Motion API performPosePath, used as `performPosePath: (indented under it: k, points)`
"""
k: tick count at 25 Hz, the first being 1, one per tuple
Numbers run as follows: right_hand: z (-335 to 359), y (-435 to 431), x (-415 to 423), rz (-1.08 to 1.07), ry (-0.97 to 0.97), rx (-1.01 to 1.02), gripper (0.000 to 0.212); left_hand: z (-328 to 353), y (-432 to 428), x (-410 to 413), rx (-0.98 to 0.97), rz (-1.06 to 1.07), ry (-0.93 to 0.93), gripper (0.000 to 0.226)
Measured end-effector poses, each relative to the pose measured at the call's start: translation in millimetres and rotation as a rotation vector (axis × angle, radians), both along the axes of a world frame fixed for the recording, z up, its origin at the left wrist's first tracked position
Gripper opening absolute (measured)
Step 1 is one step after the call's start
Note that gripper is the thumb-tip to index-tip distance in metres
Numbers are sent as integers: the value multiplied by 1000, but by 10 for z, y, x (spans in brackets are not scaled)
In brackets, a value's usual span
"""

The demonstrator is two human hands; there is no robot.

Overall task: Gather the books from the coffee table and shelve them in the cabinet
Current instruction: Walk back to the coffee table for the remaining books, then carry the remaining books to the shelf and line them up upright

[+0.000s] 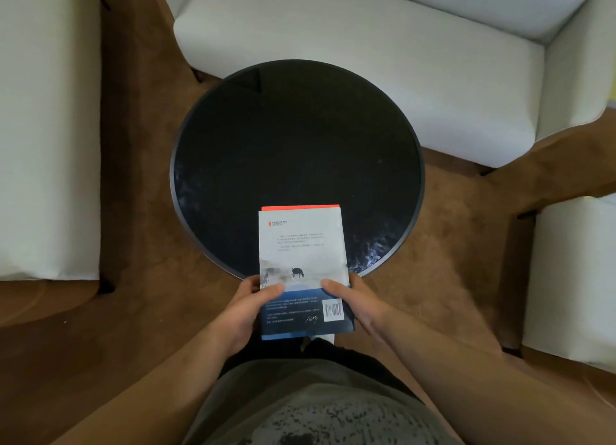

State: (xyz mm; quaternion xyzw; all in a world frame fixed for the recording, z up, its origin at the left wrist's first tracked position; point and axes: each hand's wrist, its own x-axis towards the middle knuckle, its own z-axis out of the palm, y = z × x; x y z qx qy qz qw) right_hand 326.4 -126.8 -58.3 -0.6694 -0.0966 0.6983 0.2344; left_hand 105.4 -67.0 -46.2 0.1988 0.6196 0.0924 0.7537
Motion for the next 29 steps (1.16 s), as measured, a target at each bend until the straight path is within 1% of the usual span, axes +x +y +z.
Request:
performPosePath:
  k: [1, 3, 6, 8, 10, 11, 13, 14, 16, 18, 19, 20, 21, 22, 23, 25, 26, 27, 29]
  points:
    - [-20, 0, -7, -30, 31, -16, 70, -4, -6, 5, -20, 22, -16, 73]
    - [20, 26, -3, -47, 69, -1, 66, -11, -17, 23, -33, 47, -37, 89]
    - [152, 57, 46, -21, 81, 25, 60, 2, -33, 37, -14, 53, -81, 107]
    - [291, 46, 60, -3, 62, 61, 57, 66, -76, 26, 9, 83, -115, 111]
    - [448, 26, 64, 77, 14, 120, 60, 175, -147, -5, 38, 108, -152, 110]
    - [525, 18, 68, 124, -7, 155, 61, 246, -199, -36, 61, 125, -169, 107]
    - [703, 48, 50, 164, -12, 234, 65, 392, -302, -127, 140, 172, -188, 88]
    - [787, 76, 16, 132, 11, 254, 65, 473, -347, -180, 186, 192, -187, 79]
    - [944, 134, -130, 84, 69, 275, 56, 671, -451, -316, 272, 231, -184, 68]
    - [1027, 194, -322, 131, 98, 314, 61, 799, -576, -479, 335, 272, -170, 69]
    - [1051, 216, -429, 174, 110, 325, 60, 843, -666, -569, 356, 302, -173, 78]
    - [1087, 242, -558, 212, 121, 327, 54, 857, -772, -675, 365, 347, -169, 88]
    - [1112, 265, -668, 251, 130, 326, 48, 864, -874, -764, 362, 390, -160, 92]
    - [1158, 281, -784, 291, 132, 320, 44, 892, -960, -839, 354, 439, -150, 90]
    - [1173, 288, -938, 349, 135, 313, 43, 926, -1064, -958, 345, 506, -150, 81]
    - [1214, 287, -1285, 468, 140, 308, 45, 1000, -1255, -1214, 299, 669, -193, 52]
    - [1244, 280, -1485, 520, 148, 310, 47, 1037, -1337, -1350, 283, 733, -229, 42]
    - [1250, 278, -1693, 568, 160, 308, 48, 1029, -1426, -1516, 290, 781, -253, 40]
    - [1244, 275, -2140, 655, 176, 295, 58, 1010, -1602, -1862, 297, 851, -223, 41]
